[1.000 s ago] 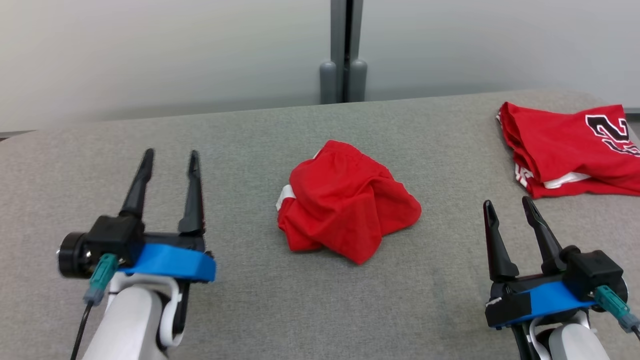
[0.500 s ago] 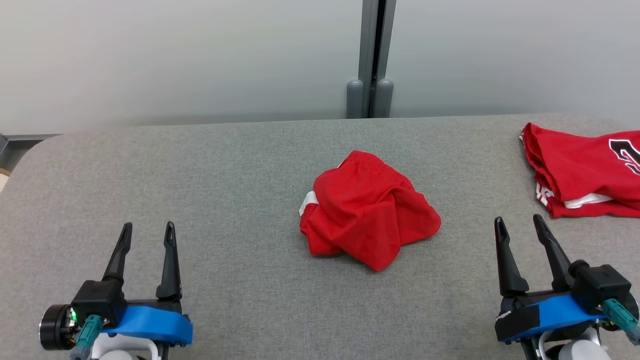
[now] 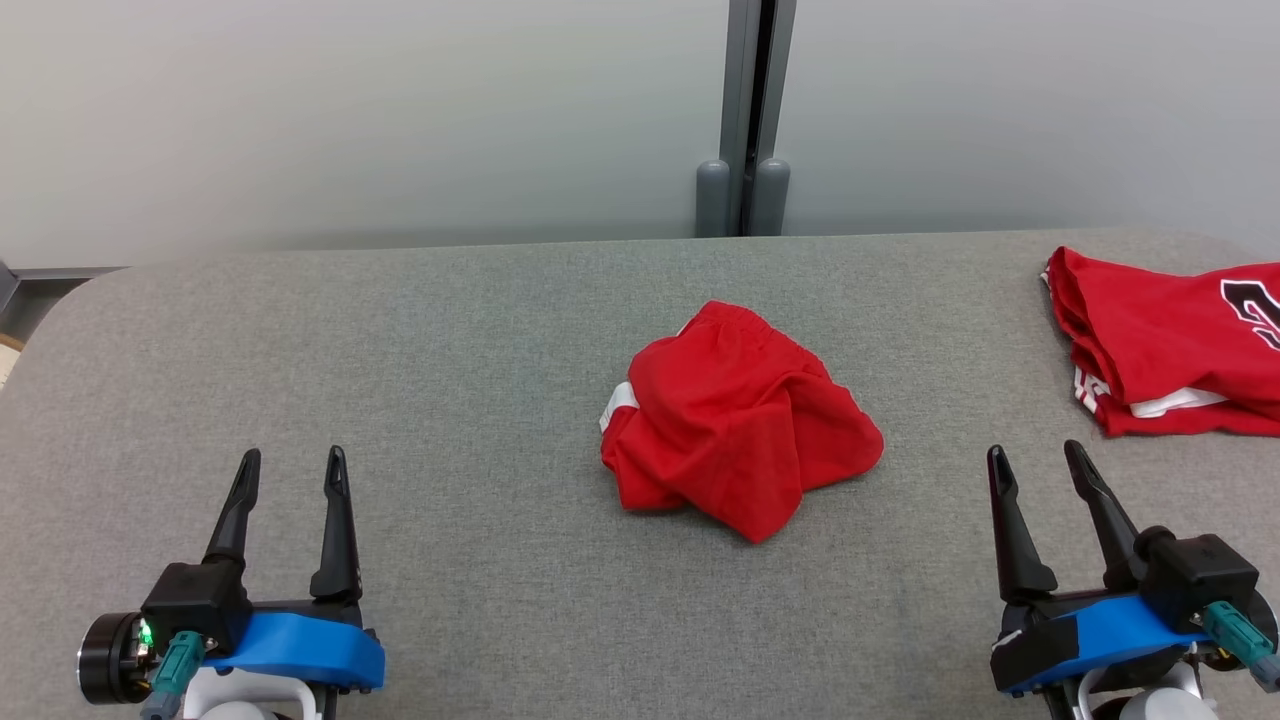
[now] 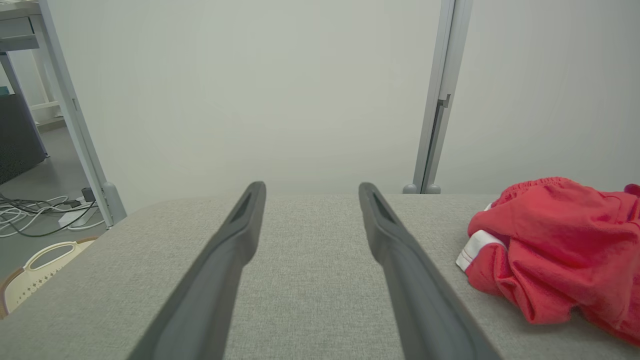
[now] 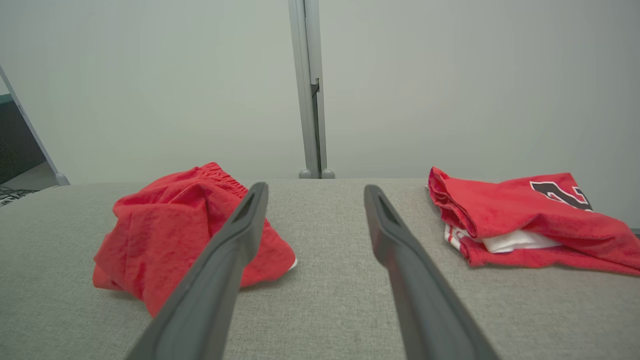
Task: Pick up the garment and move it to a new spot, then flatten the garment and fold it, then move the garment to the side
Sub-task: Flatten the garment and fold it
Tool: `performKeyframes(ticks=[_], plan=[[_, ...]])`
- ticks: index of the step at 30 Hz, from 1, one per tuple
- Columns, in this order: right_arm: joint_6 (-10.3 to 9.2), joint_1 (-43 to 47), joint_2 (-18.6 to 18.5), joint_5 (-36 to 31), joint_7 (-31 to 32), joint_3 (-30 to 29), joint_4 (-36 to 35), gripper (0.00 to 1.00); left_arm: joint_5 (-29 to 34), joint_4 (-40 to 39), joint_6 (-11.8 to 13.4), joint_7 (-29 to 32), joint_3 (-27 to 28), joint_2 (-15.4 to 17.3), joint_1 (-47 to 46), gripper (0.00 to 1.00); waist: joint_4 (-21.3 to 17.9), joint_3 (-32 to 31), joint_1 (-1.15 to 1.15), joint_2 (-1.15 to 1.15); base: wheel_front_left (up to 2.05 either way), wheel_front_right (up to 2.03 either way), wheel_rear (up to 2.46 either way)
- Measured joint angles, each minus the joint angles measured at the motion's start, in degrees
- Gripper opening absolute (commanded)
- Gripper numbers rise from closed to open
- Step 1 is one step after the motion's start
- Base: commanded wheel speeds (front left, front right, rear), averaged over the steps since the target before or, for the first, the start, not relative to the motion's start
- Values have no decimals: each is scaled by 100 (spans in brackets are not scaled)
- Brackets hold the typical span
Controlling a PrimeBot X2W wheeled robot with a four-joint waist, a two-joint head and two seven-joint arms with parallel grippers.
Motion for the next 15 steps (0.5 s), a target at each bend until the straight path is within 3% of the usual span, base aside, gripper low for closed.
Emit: performKeyframes(ticks=[15], plan=[[0,1,0,2,8,4,20,100,153,24,-92,0,143,-80,-13,100,-37,51,0,0,0,0,0]])
